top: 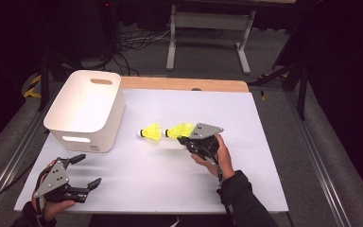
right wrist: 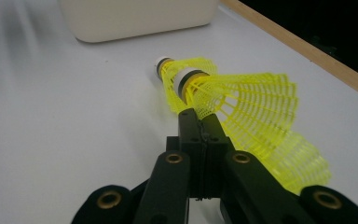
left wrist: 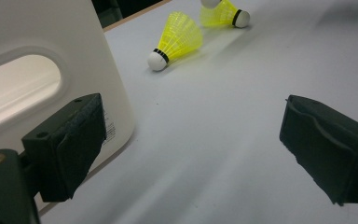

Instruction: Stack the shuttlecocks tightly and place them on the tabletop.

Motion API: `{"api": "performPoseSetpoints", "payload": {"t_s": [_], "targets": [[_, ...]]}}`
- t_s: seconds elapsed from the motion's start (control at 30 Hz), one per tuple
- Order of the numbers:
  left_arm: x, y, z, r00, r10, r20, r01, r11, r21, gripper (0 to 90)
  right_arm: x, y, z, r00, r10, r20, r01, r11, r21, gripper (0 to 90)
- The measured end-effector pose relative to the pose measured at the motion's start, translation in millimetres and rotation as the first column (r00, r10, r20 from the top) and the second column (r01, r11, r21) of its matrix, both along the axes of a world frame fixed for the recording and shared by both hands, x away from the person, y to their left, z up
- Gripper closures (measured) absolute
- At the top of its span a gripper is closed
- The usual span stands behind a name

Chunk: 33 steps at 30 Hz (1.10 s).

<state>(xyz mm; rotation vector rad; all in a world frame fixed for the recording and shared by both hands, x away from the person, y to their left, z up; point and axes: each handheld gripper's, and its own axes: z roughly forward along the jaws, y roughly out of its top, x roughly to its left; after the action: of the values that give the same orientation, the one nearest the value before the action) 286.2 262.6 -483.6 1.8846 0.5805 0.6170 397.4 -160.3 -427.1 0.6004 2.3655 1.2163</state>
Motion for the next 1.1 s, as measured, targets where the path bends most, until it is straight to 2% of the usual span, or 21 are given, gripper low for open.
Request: {"api": "performPoseSetpoints", "payload": {"t_s": [0.23,0.4,0.53,0.6,0.7,0.77,1.1], "targets": [[0.3,0.0,-0.3,1.0000,-0.007,-0.001,0.007,1.0000,-0.006,8.0,23.0,22.6,-9.1,0.9978,-0.043,-0.051,0.042,0.999,-0.025,90.0],[0.7,-0.4,-0.6,0.9999,-0.012,-0.005,0.012,0.9998,-0.013,8.0,33.8,29.6,-15.3,0.9932,-0.075,-0.089,0.073,0.997,-0.031,90.0],[1.0,-0.5,-0.5,0.9999,-0.016,-0.004,0.016,0.9999,-0.005,8.2,39.2,32.5,-19.1,0.9908,-0.092,-0.099,0.088,0.995,-0.046,90.0],[1.3,-0.6,-0.7,0.9998,-0.020,-0.006,0.020,0.9998,-0.005,8.2,41.1,32.3,-19.7,0.9898,-0.089,-0.111,0.086,0.996,-0.032,90.0],[1.6,-1.6,-1.3,0.9996,-0.026,-0.010,0.026,0.9996,-0.006,8.2,43.3,35.6,-22.8,0.9882,-0.084,-0.128,0.080,0.996,-0.038,90.0],[1.6,-2.2,-1.4,0.9995,-0.029,-0.010,0.029,0.9996,-0.004,8.2,43.3,39.6,-24.3,0.9889,-0.076,-0.127,0.070,0.996,-0.051,90.0],[1.5,-2.1,-1.7,0.9993,-0.034,-0.014,0.034,0.9994,0.000,8.3,42.2,55.0,-28.3,0.9886,-0.035,-0.146,0.028,0.998,-0.048,90.0]]}}
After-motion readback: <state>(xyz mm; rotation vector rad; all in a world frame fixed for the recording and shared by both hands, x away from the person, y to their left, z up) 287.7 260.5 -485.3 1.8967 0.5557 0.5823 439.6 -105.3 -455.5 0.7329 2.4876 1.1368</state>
